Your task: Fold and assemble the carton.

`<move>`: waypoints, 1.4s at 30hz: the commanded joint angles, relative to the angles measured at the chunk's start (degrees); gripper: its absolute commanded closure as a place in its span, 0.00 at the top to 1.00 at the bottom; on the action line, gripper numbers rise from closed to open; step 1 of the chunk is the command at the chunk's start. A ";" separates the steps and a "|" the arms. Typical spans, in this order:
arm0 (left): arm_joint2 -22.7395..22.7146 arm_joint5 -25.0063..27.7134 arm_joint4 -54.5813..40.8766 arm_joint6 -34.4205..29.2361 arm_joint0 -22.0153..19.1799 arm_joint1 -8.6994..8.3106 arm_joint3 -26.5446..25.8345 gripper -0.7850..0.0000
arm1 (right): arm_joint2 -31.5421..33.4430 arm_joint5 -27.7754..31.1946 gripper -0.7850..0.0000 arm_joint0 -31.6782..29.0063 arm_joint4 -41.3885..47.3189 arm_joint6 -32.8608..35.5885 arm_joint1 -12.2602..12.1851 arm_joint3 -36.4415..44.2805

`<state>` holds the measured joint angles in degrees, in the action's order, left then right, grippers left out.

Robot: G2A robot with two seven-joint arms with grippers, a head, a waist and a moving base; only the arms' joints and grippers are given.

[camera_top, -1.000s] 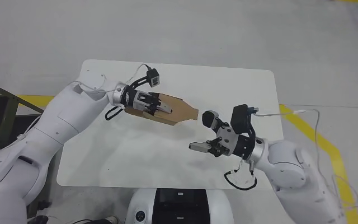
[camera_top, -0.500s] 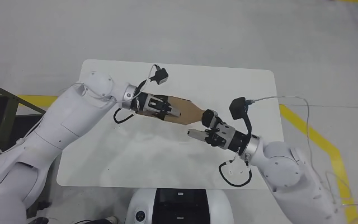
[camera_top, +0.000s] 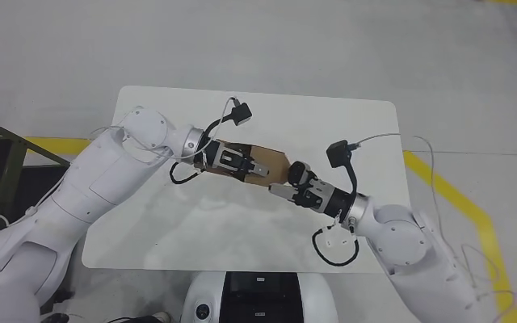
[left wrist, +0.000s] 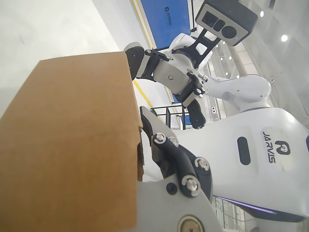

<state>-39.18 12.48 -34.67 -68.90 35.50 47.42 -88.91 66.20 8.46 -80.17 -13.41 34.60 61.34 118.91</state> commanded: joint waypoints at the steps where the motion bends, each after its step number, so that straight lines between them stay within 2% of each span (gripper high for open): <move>1: -0.40 0.26 0.13 -0.16 0.27 0.10 -0.11 0.00 | -0.22 0.03 1.00 0.03 0.75 0.03 0.07 -0.19; 30: -3.44 1.68 0.64 -1.85 2.01 2.60 1.53 0.00 | -4.40 2.36 1.00 3.63 14.50 -1.60 1.83 -5.76; 42: -3.09 1.45 0.49 -3.32 1.80 4.14 2.58 0.00 | -5.39 3.51 0.87 4.81 17.72 -1.49 2.43 -6.93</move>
<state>-42.21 13.96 -34.25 -72.16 37.31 51.45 -86.41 60.90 11.92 -75.37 3.97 33.11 63.72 112.04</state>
